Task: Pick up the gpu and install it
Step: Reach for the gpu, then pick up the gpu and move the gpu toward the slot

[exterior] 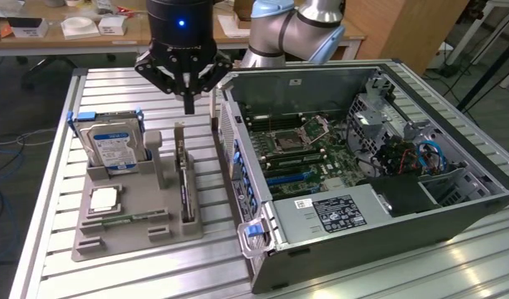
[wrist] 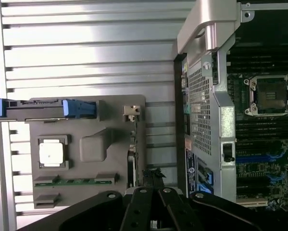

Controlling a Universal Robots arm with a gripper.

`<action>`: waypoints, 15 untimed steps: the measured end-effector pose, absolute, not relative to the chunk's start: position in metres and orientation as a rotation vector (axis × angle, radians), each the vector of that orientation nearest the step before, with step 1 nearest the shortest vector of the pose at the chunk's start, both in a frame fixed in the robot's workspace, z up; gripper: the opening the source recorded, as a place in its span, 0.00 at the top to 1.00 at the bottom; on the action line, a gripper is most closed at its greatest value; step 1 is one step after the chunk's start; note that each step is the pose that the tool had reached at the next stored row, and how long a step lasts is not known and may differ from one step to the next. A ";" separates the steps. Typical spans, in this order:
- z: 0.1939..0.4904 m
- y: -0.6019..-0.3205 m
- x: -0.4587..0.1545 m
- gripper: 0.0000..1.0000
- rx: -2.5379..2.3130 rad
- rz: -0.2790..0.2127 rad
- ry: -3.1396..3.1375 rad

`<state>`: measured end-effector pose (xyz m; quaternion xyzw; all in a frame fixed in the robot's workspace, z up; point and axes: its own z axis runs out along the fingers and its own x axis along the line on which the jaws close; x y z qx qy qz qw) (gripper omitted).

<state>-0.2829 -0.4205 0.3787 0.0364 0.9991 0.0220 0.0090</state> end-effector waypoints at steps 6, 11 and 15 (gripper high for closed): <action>0.377 -0.424 -0.300 0.89 0.114 0.069 3.123; 0.377 -0.425 -0.302 0.89 0.114 0.069 3.124; 0.377 -0.425 -0.302 0.89 0.114 0.069 3.123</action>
